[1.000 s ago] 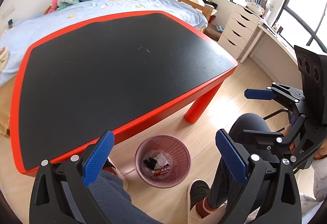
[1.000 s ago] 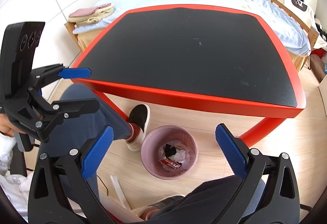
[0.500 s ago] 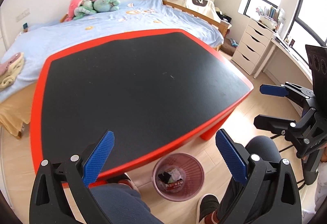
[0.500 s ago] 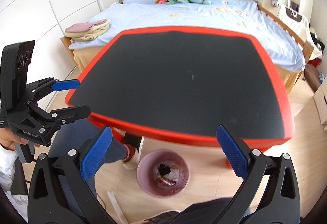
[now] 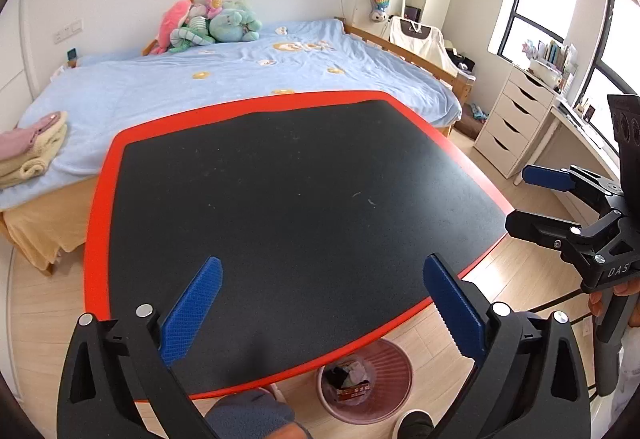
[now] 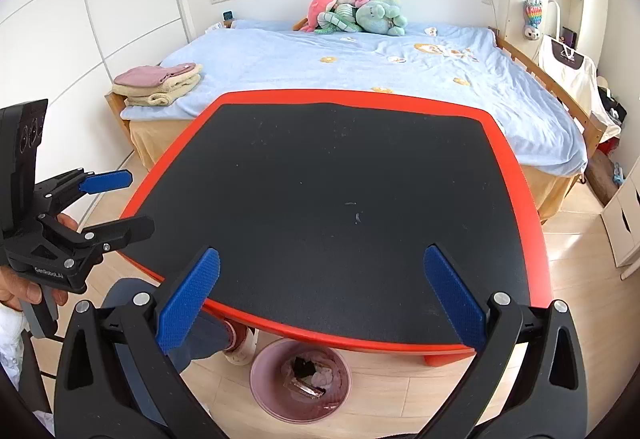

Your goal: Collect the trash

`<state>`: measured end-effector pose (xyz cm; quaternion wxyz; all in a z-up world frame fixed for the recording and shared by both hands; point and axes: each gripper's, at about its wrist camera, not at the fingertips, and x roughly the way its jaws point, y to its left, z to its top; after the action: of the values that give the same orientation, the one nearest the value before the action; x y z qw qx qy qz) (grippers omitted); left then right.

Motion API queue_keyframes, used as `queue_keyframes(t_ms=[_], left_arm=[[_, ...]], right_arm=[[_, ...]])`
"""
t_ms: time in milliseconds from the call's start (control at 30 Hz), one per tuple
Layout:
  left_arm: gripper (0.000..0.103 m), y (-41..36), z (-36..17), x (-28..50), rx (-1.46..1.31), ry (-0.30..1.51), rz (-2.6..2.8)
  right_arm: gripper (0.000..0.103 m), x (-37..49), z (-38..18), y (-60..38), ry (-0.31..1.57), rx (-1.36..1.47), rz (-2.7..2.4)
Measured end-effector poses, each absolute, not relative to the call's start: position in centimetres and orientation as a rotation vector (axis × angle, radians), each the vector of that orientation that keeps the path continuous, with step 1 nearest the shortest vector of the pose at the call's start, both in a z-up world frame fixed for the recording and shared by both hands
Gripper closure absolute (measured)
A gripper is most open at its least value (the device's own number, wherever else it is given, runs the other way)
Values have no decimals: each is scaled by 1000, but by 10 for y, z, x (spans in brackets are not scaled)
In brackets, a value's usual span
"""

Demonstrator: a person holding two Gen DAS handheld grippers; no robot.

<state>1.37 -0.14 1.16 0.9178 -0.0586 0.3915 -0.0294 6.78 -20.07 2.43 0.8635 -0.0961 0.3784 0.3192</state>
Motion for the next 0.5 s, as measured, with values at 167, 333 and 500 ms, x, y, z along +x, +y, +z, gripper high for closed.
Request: queue_keyframes(t_ms=[167,333,500], left_arm=[[6,-1,12,14,-133,805,-61],[6,-2,15,14,-120,796,-41],[6,-4,17,14,-111,786,-18]], right_arm=[[3,71,28,-199,784,-202,676],[3,73,29,-199,779,-198,680],[3,73,29,-198,780,-201,674]])
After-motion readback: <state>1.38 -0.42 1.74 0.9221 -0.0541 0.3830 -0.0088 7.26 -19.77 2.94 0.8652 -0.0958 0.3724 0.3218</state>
